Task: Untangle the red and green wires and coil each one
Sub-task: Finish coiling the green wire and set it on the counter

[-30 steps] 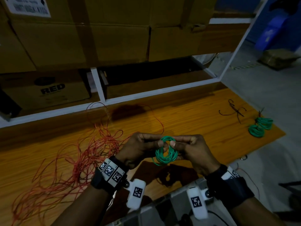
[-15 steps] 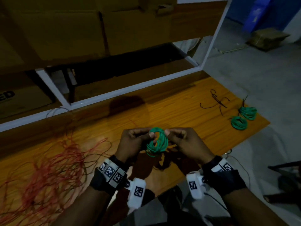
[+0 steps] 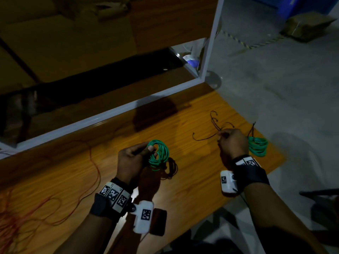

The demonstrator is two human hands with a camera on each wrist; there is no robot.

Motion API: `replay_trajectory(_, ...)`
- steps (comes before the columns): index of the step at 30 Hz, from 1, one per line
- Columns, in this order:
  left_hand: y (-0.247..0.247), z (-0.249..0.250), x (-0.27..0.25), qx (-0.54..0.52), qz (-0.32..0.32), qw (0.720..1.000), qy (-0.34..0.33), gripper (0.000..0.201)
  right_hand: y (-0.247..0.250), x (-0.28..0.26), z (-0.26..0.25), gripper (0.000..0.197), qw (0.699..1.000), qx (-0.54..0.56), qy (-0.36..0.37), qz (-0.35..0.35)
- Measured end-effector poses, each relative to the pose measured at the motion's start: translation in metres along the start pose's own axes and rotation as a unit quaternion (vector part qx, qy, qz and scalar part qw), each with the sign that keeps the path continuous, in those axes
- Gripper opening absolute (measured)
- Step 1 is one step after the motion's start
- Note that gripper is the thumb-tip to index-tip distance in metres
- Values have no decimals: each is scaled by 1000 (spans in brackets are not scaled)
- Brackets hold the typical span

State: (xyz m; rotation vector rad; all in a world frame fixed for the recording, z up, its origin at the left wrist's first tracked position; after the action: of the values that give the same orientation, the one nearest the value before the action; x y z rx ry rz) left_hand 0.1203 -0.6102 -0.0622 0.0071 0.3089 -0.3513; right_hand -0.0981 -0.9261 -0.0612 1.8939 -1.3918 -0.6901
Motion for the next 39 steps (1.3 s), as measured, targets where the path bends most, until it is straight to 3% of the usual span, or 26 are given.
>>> replay_trajectory(6,-10,-17,10,-14,-1,1000,-2,13,-3,29,-8,17,988,-113,94,-45)
replay_trajectory(9,-9,-22,21,-17,5,1000,-1,13,-7,40,-7,10,991,-107,64,-56)
replay_trajectory(13,-19,-22,24,-27,14,1000,-6,13,-32,40,7,47,994,-61,-45,-73)
replay_trajectory(15,-23,-27,26,-34,17,999,1,12,-39,39,10,57,993,-85,-59,-56)
replay_trajectory(22,-21,-32,25,-31,19,999,3,13,-41,26,-10,47,986,-154,-41,-39)
replay_trajectory(27,-15,-33,23,-45,30,998,10,20,-55,22,-15,18,990,-111,-55,-69)
replay_trajectory(33,-2,-37,19,-48,40,998,12,25,-60,4,-25,16,993,-52,-42,-99)
replay_trajectory(36,7,-33,15,-43,50,998,2,25,-61,-18,-39,15,990,37,-32,-131)
replay_trajectory(39,19,-22,12,-45,59,997,-10,23,-60,-59,-75,13,964,170,-29,-201)
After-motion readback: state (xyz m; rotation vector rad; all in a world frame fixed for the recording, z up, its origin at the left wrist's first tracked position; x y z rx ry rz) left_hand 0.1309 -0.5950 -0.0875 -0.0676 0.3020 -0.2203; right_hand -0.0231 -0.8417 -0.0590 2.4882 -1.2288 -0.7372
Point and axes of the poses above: each hand's wrist, its own x-axis towards the middle knuckle, its own y-axis out of the back of the hand, z = x × y, the point moved 10 cm from there along x, towards the middle knuckle, and after that the axes turned 9 degrees about z, right-handed, at the moved point
